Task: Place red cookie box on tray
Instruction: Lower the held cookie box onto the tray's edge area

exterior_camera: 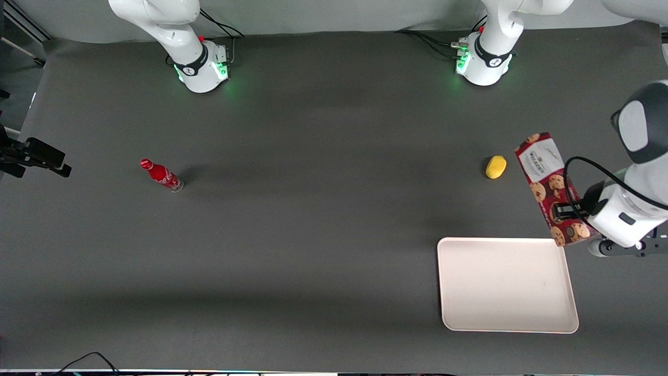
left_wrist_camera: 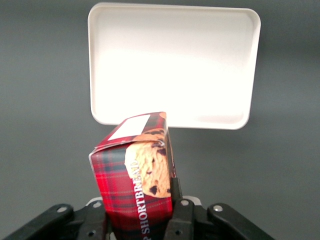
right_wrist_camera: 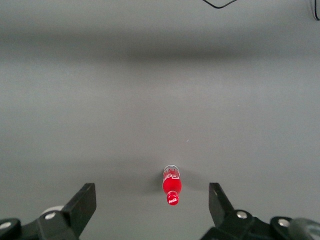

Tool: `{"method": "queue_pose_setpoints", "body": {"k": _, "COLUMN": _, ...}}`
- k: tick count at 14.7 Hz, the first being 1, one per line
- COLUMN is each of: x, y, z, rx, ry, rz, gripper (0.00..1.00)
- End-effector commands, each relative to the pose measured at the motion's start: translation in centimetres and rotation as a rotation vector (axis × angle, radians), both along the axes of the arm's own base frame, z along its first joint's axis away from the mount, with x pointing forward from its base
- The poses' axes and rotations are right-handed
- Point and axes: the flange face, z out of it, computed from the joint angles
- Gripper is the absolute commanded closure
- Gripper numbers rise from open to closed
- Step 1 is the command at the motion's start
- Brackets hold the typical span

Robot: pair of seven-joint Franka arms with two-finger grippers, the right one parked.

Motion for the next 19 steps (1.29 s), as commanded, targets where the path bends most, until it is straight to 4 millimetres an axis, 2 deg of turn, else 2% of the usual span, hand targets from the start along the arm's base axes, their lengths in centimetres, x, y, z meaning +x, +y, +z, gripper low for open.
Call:
{"method": "queue_pose_setpoints", "body": {"k": 1, "x": 2.7, "y": 0.5, "z": -5.0, "rx": 0.014, "ry": -0.046, "rz": -0.129, "gripper": 1.00}}
{"method": "queue_pose_setpoints", "body": {"k": 6, "x": 5.9, "y": 1.9, "z": -12.1, "rx": 0.008, "ry": -0.117, "rz": -0.291, "gripper": 1.00}}
{"method": "queue_pose_setpoints", "body": {"k": 10, "x": 7.3, "y": 2.8, "z": -16.4, "rx": 0.003, "ry": -0.138, "rz": -0.247, "gripper": 1.00}}
{"method": "queue_pose_setpoints", "body": {"k": 14, "x": 7.5, "y": 5.5, "z": -21.1, "rx": 0.001, "ry": -0.109, "rz": -0.195, "gripper": 1.00}}
{"method": "queue_pose_setpoints", "body": {"k": 17, "x": 7.8, "y": 6.1, "z": -23.6, "rx": 0.008, "ry": -0.126, "rz": -0.180, "gripper": 1.00}}
{"method": "queue_pose_setpoints", "body": {"k": 19, "x": 8.3, "y": 7.1, "z": -23.7, "rx": 0.011, "ry": -0.135, "rz": -0.172, "gripper": 1.00}}
